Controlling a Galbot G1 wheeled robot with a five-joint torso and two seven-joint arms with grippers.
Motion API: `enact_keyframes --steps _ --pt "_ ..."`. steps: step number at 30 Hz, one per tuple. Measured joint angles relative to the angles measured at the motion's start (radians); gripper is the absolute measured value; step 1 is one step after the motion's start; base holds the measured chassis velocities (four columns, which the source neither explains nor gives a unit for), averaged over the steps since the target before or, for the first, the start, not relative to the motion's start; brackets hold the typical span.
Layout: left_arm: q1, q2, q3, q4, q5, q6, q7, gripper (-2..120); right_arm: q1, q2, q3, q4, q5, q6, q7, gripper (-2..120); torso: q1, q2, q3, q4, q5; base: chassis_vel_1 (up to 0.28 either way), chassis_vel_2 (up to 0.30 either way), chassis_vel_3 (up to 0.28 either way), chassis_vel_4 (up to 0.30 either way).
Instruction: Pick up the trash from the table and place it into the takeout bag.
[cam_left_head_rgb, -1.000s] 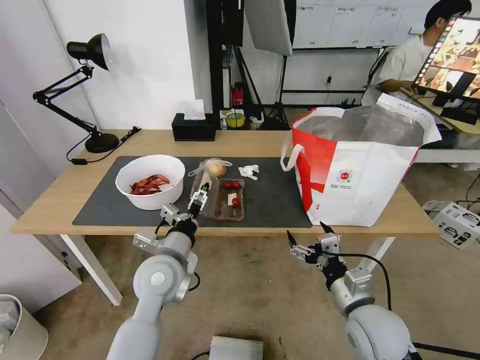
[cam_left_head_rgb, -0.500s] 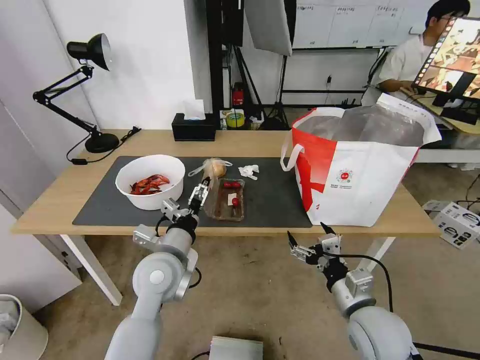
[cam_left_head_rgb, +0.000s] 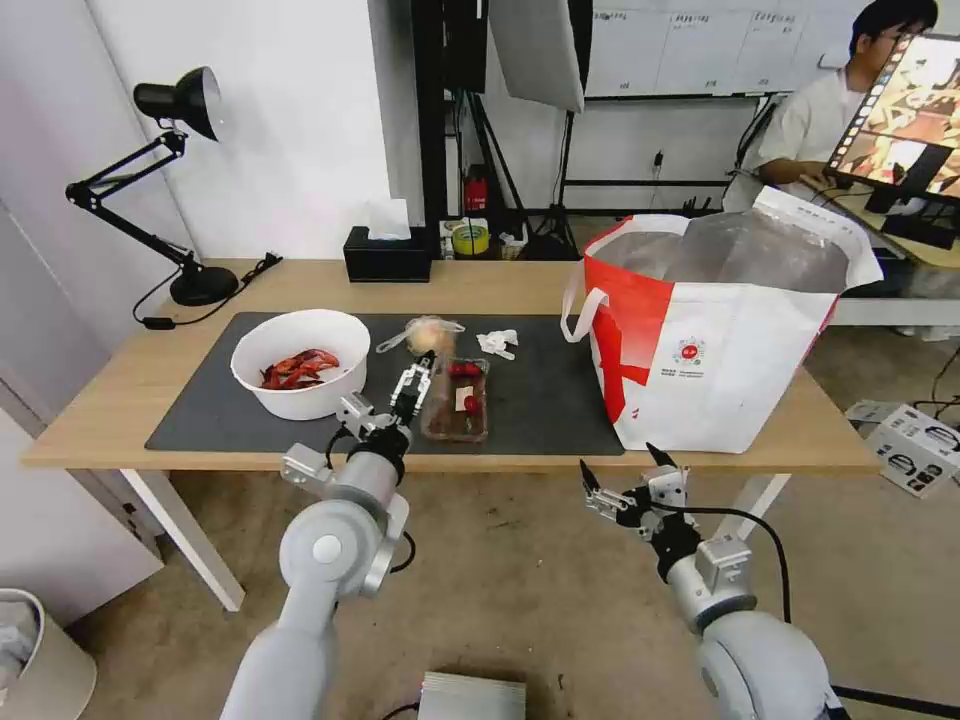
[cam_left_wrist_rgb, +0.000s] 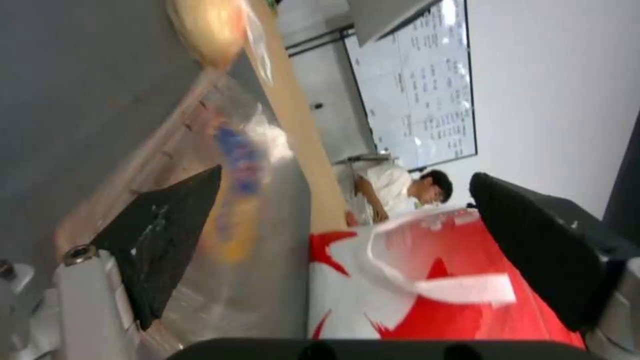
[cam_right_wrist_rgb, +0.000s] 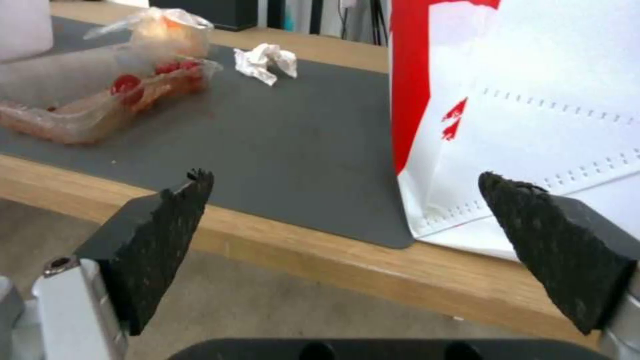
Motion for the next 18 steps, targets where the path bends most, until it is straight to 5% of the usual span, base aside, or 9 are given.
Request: enact_keyframes --steps 13,18 --pt "0.002 -0.02 0.072 0.001 0.044 0.02 0.001 100 -0.032 0.008 0.032 0.024 0.0 0.0 0.0 100 0.0 0.0 0.0 -0.0001 0.0 0.0 0.0 0.0 0.0" --pt "0.009 0.028 0.08 0.006 0.163 0.041 0.068 100 -0.041 0.007 0.042 0.035 0.0 0.001 0.0 100 0.0 0.0 0.0 0.0 -0.0001 0.0 0.0 0.0 0.0"
